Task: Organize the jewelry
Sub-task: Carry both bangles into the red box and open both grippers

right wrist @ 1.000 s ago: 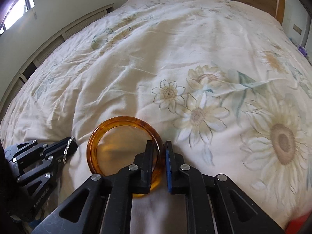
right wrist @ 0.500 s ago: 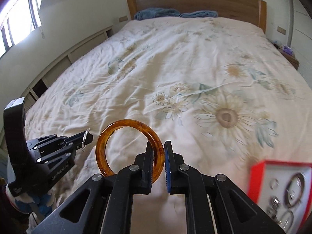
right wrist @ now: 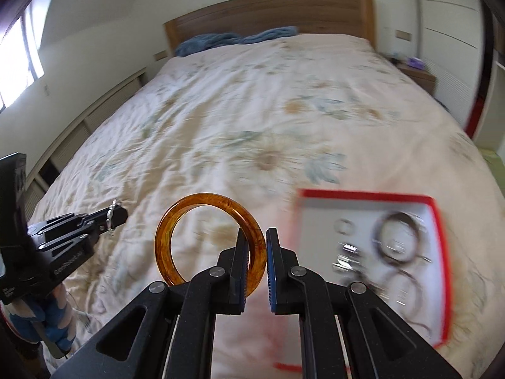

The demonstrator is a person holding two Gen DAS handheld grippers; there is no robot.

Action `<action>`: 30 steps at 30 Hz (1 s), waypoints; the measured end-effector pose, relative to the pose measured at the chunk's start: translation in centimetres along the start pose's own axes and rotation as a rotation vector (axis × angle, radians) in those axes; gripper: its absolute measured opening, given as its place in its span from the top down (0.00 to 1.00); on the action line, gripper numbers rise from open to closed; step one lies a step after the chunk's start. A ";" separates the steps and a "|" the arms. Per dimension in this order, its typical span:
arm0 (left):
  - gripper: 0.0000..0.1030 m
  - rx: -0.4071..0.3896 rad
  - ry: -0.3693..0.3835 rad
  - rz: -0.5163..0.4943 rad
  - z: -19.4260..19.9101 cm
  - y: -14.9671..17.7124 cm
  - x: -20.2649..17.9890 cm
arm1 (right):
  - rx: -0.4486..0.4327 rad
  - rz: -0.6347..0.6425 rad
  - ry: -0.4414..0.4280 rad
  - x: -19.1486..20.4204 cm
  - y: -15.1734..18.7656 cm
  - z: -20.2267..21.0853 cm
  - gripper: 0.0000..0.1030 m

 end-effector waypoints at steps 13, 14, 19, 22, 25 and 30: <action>0.97 0.083 0.103 -0.207 -4.3 0.8 -16.6 | 0.047 -0.128 0.143 -14.8 5.6 1.2 0.90; 0.97 0.090 0.102 -0.221 -4.7 0.9 -17.4 | 0.053 -0.129 0.146 -15.3 5.9 1.0 0.90; 0.97 0.125 0.066 -0.284 -7.0 1.7 -20.7 | 0.097 -0.100 0.141 -17.0 7.3 -0.9 0.90; 0.97 0.141 0.029 -0.303 -8.4 2.0 -21.3 | 0.116 -0.078 0.139 -17.4 7.7 -1.9 0.90; 0.97 0.159 -0.003 -0.308 -9.5 2.3 -21.5 | 0.131 -0.059 0.134 -18.0 7.7 -3.0 0.90; 0.96 0.183 -0.035 -0.331 -11.0 2.8 -22.0 | 0.158 -0.010 0.138 -18.2 7.6 -4.7 0.90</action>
Point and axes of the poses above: each gripper's, at about its wrist camera, not at the fingertips, and z roughly against the way its jaws point, x to its left, y to its underside, the point moved 6 cm from there along -z, roughly the way its jaws point, and after that the axes turned 15 degrees about x, right-handed, at the moved point
